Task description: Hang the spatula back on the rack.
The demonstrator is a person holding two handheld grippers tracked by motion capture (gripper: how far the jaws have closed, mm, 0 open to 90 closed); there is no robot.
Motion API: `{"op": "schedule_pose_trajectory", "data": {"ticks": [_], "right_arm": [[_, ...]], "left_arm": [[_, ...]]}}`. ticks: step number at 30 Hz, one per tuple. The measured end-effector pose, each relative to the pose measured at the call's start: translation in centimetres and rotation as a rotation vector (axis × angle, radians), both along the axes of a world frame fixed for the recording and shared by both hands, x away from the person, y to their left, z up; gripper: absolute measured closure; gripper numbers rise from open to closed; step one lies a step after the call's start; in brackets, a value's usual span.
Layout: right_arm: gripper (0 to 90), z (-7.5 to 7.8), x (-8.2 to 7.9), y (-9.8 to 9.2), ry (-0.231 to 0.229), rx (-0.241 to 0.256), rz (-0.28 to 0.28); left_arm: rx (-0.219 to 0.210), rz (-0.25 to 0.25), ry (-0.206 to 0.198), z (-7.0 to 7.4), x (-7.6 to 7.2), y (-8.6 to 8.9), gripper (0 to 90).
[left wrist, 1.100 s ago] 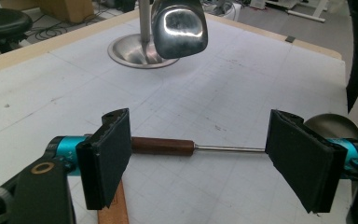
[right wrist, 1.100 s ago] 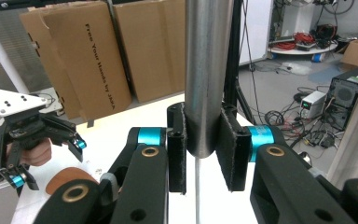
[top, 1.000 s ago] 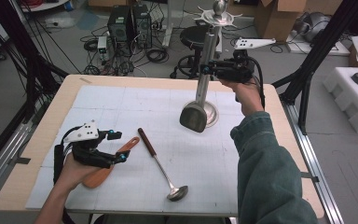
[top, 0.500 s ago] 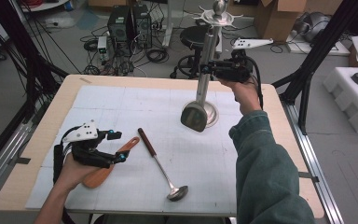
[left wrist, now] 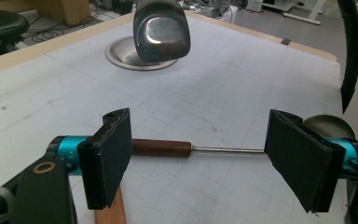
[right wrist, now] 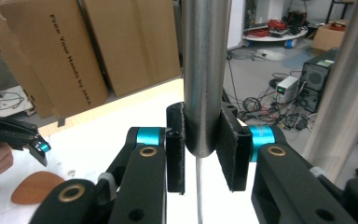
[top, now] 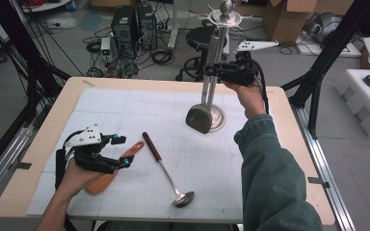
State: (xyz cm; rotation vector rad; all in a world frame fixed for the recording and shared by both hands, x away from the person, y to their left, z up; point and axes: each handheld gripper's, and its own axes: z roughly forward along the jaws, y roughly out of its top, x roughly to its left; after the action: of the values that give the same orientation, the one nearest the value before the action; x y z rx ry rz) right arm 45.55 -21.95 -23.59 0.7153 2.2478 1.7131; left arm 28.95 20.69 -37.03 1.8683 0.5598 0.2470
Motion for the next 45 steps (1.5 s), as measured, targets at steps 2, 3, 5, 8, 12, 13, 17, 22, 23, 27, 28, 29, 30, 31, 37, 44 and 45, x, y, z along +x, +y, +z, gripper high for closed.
{"op": "schedule_pose_trajectory", "data": {"ticks": [2, 3, 5, 8, 12, 13, 17, 22, 23, 27, 28, 29, 30, 31, 37, 44, 45], "right_arm": [[73.3, -0.1, 0.0, -0.1, 0.006, 0.002, -0.004], [71.7, -0.1, -0.1, -0.2, 0.003, -0.009, -0.008], [68.7, -0.2, -0.2, -0.3, 0.012, -0.011, -0.014], [66.3, -0.1, -0.3, -0.5, 0.010, -0.014, -0.027], [65.6, 0.1, -0.6, -1.1, 0.003, 0.000, -0.036], [65.6, 0.2, -0.7, -1.2, -0.002, 0.001, -0.036], [65.0, 0.6, -1.3, -1.5, -0.027, -0.004, -0.042], [69.4, 0.7, -1.9, -1.9, -0.040, -0.010, -0.033], [71.3, 0.8, -2.0, -2.0, -0.041, -0.006, -0.033], [79.8, 1.3, -2.5, -2.6, -0.052, 0.009, -0.022], [82.8, 1.4, -2.7, -2.7, -0.056, 0.011, -0.018], [85.2, 1.6, -2.8, -2.9, -0.062, 0.017, -0.011], [86.7, 1.7, -2.9, -3.0, -0.062, 0.021, -0.009], [88.5, 1.9, -3.0, -3.1, -0.067, 0.026, -0.005], [89.9, 3.2, -3.4, -3.2, -0.080, 0.030, 0.014], [89.9, 4.4, -3.6, -3.3, -0.089, 0.042, 0.025], [89.9, 4.7, -3.7, -3.4, -0.095, 0.046, 0.024]], "left_arm": [[-0.001, -0.001, 0.002, 0.0, 0.0, 0.0, 23.8], [-0.002, 0.000, 0.003, 0.0, 0.0, 0.0, 23.8], [-0.003, -0.008, 0.006, 0.0, 0.0, 0.0, 23.8], [-0.006, -0.005, 0.004, 0.0, 0.0, 0.1, 23.8], [-0.007, -0.005, 0.004, 0.0, 0.0, 0.1, 23.8], [-0.005, -0.004, 0.006, 0.0, 0.0, 0.1, 23.8], [-0.009, -0.011, 0.009, -0.1, 0.0, 0.2, 23.8], [-0.007, -0.003, 0.008, -0.2, -0.1, 0.3, 23.8], [-0.005, -0.003, 0.008, -0.2, -0.1, 0.3, 23.8], [-0.008, -0.004, 0.013, -0.2, 0.0, 0.3, 23.9], [-0.007, -0.003, 0.013, -0.2, 0.0, 0.3, 23.9], [-0.006, -0.003, 0.013, -0.2, 0.0, 0.3, 23.9], [-0.004, -0.004, 0.012, -0.2, 0.0, 0.3, 23.9], [-0.005, -0.005, 0.011, -0.2, 0.0, 0.3, 23.9], [-0.003, -0.003, 0.009, -0.2, 0.0, 0.4, 24.1], [0.006, 0.015, 0.005, -0.1, -0.1, 0.7, 23.8], [0.010, 0.015, 0.004, -0.2, -0.2, 0.7, 23.8]]}}
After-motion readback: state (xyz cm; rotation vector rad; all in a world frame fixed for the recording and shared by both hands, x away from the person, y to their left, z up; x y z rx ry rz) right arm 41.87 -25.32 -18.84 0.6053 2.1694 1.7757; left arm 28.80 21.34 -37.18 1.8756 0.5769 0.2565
